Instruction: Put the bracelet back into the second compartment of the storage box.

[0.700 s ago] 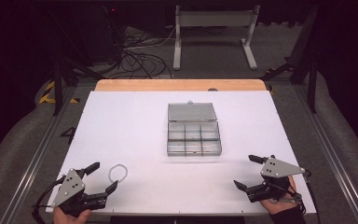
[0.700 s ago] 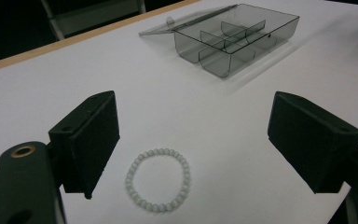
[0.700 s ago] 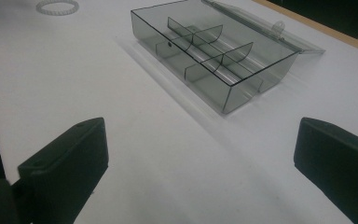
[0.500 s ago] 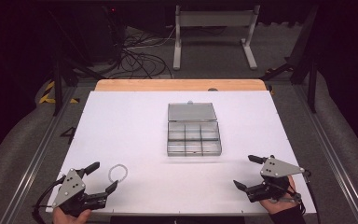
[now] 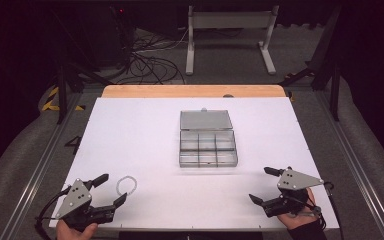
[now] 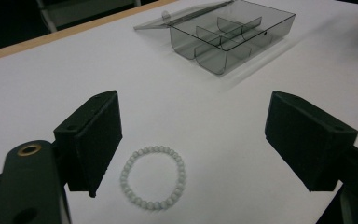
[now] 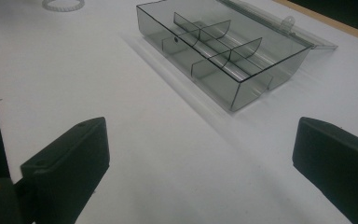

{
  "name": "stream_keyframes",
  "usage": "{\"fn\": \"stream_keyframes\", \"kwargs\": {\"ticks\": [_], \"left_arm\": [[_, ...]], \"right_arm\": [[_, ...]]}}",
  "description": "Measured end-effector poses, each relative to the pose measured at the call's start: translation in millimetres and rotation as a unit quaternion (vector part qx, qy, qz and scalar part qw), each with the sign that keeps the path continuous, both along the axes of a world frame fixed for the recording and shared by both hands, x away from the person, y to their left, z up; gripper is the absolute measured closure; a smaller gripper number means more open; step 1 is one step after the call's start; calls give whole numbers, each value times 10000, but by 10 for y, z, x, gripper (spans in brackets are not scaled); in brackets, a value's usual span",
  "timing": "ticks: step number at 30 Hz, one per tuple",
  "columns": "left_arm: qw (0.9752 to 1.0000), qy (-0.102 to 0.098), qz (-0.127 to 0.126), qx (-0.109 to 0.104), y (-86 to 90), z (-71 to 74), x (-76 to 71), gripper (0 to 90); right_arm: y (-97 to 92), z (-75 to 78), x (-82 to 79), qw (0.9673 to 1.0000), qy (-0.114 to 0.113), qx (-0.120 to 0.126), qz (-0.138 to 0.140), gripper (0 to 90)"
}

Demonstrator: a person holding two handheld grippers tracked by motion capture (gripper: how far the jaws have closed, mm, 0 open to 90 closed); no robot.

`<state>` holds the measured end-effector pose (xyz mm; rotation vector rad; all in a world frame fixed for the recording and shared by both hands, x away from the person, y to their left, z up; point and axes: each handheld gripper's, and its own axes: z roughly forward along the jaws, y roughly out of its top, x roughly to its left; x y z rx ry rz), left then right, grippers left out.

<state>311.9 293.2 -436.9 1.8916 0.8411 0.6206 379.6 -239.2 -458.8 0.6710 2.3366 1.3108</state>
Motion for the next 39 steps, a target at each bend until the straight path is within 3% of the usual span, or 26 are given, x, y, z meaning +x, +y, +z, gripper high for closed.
{"fn": "stream_keyframes", "kwargs": {"ticks": [11, 16, 39], "left_arm": [[9998, -83, 94, 171, -23, 48, 10, 197], [9999, 87, 125, 6, -19, 98, 68, 197], [9988, 417, 222, 149, -38, 242, 363, 199]], "right_arm": [[11, -5, -1, 10000, 50, -21, 31, 48], [14, -11, 2, 10000, 57, -38, 42, 49], [29, -26, 14, 9999, 140, -54, 80, 50]]}}
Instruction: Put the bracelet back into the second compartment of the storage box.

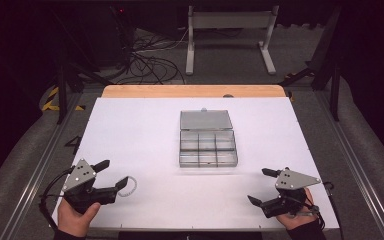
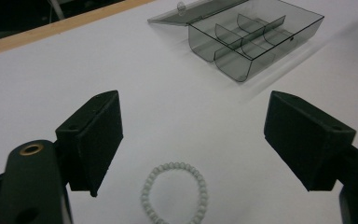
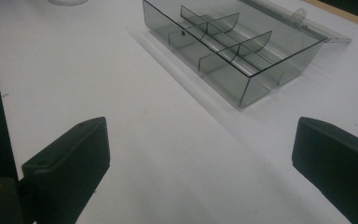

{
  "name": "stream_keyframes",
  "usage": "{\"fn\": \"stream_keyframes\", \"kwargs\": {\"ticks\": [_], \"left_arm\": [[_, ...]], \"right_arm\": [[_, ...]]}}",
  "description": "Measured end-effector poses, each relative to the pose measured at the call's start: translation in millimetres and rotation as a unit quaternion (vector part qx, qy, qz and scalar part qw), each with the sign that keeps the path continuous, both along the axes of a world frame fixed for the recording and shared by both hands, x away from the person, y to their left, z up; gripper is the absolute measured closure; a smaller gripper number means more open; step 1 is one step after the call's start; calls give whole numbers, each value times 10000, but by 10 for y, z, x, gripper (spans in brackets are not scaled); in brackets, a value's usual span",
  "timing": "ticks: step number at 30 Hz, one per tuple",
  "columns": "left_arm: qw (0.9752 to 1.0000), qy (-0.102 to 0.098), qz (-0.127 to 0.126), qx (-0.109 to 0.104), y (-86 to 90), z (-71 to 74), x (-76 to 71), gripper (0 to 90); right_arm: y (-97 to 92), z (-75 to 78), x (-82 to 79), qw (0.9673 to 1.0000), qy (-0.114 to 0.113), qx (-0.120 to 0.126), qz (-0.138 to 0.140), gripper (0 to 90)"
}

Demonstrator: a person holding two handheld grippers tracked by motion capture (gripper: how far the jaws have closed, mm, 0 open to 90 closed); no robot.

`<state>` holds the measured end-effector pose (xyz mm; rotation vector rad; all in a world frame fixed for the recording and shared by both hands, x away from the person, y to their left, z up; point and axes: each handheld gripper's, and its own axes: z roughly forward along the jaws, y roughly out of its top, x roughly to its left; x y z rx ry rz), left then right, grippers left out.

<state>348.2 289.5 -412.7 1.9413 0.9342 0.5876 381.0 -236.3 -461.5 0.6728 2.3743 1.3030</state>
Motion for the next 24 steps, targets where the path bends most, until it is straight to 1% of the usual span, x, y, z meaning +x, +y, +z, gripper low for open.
{"fn": "stream_keyframes", "kwargs": {"ticks": [5, 8, 10, 11, 13, 15, 17, 18, 21, 22, 24], "left_arm": [[10000, 26, 13, 52, -16, 17, 79, 196], [10000, 61, 33, 3, -22, 24, 104, 196], [10000, 60, 8, 41, -19, 33, 138, 196], [10000, 76, 22, 33, -26, 34, 169, 196], [9999, 103, 27, 13, -32, 33, 182, 195], [9999, 103, 14, 70, -29, 37, 216, 195], [9999, 154, 30, 31, -37, 33, 243, 194], [9998, 160, 45, 110, -34, 32, 271, 194], [9997, 189, 58, 108, -34, 27, 293, 193], [9997, 184, 38, 163, -25, 30, 302, 192], [9996, 212, 12, 170, -19, 30, 309, 194]], "right_arm": [[-9, 1, 4, 10000, 8, 38, 21, 49], [-4, -2, 8, 10000, 30, 32, 32, 49], [-3, -2, 7, 10000, 30, 20, 32, 50], [-3, -1, 5, 10000, 26, 29, 33, 49], [-5, -1, 5, 10000, 23, 32, 31, 49], [-6, -2, 6, 10000, 30, 30, 38, 49], [-4, -6, 8, 10000, 32, 24, 52, 50], [-4, -6, 8, 10000, 33, 21, 54, 49], [-6, -7, 10, 10000, 41, 28, 55, 49], [-6, -7, 9, 10000, 38, 28, 56, 49], [-6, -6, 6, 10000, 35, 34, 57, 50]]}}
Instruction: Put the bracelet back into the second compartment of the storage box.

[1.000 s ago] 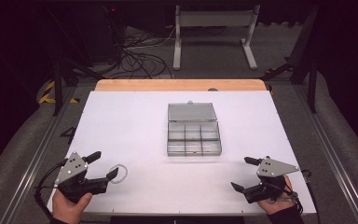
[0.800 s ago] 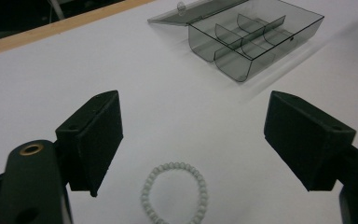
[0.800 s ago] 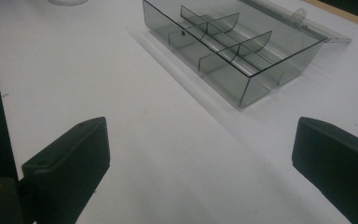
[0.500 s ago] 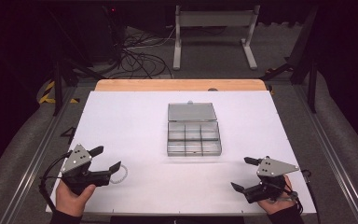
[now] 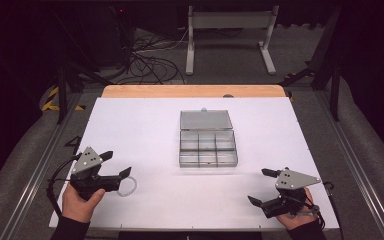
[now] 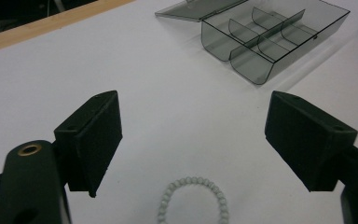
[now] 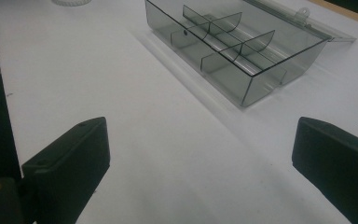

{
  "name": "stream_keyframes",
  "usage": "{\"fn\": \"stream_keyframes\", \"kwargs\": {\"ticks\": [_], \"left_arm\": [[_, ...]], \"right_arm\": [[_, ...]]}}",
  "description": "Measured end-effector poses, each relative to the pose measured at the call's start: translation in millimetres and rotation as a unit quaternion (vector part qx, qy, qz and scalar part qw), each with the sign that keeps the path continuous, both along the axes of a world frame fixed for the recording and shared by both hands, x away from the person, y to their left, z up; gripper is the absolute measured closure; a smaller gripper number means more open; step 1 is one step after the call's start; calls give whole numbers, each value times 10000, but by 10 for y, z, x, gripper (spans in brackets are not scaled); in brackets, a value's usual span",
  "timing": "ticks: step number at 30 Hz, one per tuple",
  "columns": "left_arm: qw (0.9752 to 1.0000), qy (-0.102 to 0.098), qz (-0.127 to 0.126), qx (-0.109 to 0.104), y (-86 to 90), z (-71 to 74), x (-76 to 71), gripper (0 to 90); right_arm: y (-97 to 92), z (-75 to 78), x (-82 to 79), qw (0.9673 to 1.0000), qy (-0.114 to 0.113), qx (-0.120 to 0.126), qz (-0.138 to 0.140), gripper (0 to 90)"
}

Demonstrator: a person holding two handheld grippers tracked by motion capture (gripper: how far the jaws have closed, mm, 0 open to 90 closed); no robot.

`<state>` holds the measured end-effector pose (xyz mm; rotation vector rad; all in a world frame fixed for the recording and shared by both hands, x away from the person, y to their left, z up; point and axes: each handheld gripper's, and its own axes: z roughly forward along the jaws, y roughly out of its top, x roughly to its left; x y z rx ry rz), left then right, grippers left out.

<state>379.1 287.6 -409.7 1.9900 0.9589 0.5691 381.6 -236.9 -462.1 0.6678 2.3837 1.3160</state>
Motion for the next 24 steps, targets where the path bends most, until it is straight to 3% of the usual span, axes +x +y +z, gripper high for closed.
{"fn": "stream_keyframes", "kwargs": {"ticks": [6, 13, 14, 16, 18, 21, 22, 24], "left_arm": [[9998, -18, -4, 175, 21, -2, 11, 257], [9982, 286, -177, 488, 3, -28, 71, 294], [9968, 348, -168, 696, -16, -37, 89, 297], [9961, 379, -149, 782, -24, -44, 99, 302], [9939, 575, -75, 936, -34, -63, 139, 307], [9924, 733, -41, 988, -38, -80, 168, 328], [9904, 902, -50, 1051, -43, -101, 194, 330], [9884, 1021, -26, 1124, -52, -127, 220, 329]], "right_arm": [[2, 0, 5, 10000, 19, -15, 30, 52], [5, -1, 10, 10000, 32, -25, 66, 53], [5, -1, 9, 10000, 31, -35, 65, 53], [6, -1, 9, 10000, 31, -38, 63, 53], [5, -2, 8, 10000, 36, -42, 64, 53], [5, -6, 8, 9999, 49, -41, 80, 53], [5, -7, 10, 9999, 58, -38, 87, 53], [8, -12, 12, 9999, 78, -48, 104, 53]]}}
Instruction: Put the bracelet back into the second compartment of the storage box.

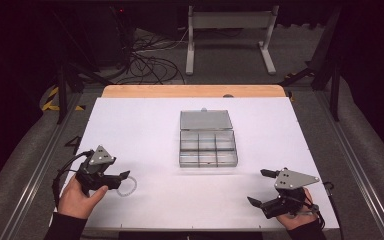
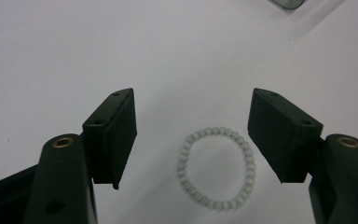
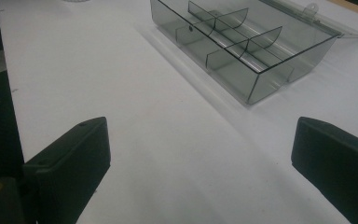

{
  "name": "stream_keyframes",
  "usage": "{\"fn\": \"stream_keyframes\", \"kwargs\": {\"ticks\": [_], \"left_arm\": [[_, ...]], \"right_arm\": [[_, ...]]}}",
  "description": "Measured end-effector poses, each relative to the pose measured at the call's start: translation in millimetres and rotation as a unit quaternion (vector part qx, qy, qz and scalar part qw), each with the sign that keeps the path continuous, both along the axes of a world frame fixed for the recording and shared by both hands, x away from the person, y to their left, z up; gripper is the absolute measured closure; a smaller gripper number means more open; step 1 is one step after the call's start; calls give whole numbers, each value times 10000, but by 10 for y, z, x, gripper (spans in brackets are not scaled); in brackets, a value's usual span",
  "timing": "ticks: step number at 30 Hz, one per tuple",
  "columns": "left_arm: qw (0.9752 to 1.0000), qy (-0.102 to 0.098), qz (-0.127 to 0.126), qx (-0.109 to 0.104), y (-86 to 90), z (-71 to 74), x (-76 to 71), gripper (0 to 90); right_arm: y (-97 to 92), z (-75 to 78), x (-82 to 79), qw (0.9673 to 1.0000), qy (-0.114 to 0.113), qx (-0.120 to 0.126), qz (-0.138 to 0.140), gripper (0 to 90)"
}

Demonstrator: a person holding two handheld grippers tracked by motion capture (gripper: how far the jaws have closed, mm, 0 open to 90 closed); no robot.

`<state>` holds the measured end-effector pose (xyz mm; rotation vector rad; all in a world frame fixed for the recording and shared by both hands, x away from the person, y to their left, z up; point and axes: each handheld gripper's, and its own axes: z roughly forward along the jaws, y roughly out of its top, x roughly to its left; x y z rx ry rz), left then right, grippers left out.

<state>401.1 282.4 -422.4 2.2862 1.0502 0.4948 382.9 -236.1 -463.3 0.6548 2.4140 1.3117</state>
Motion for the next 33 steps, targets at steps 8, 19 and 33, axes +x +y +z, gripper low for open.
{"fn": "stream_keyframes", "kwargs": {"ticks": [8, 19, 33], "left_arm": [[9983, 478, 36, 319, -31, -112, 95, 377], [9933, 950, 93, 654, -54, -240, 179, 455], [9860, 1352, 159, 964, -79, -370, 251, 538]], "right_arm": [[5, -3, -2, 10000, 20, 0, 25, 55], [12, -14, -1, 10000, 63, -20, 68, 56], [19, -21, -4, 9999, 85, -41, 110, 56]]}}
